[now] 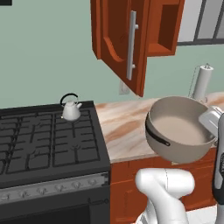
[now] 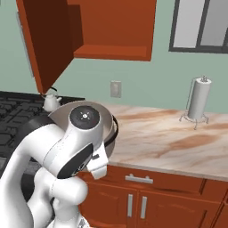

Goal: Pick the kettle from the cabinet and place it on a stove burner. Then pick the pot from the counter and place it on another stove burner. Finally, turn both burners on.

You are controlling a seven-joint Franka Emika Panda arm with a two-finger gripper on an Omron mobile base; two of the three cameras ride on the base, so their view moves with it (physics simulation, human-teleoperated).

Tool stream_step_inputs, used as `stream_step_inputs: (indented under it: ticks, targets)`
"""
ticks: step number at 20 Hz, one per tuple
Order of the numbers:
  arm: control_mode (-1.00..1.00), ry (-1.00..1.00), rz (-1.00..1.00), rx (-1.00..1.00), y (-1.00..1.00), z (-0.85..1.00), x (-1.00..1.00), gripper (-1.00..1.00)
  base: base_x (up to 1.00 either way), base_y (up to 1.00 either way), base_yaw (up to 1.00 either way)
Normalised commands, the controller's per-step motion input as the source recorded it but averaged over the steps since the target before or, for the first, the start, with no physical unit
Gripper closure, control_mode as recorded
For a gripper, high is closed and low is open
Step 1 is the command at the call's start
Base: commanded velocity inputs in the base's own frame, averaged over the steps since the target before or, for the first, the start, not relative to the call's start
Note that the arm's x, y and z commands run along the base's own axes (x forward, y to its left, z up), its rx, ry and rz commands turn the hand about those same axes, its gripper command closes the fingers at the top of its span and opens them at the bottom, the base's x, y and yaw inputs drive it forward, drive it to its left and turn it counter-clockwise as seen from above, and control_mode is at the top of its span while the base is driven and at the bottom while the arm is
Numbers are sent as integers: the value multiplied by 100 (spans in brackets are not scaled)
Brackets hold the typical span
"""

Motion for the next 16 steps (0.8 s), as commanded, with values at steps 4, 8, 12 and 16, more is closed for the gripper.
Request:
stream_step_inputs:
  ticks: [4, 8, 12, 16]
  targets:
    - [100, 0, 0, 0, 0, 0, 0, 100, -81, 0, 0]
    - [100, 0, 0, 0, 0, 0, 0, 100, -64, 12, 0]
    - [100, 0, 0, 0, 0, 0, 0, 100, -44, 45, 0]
    - [100, 0, 0, 0, 0, 0, 0, 100, -33, 56, -1]
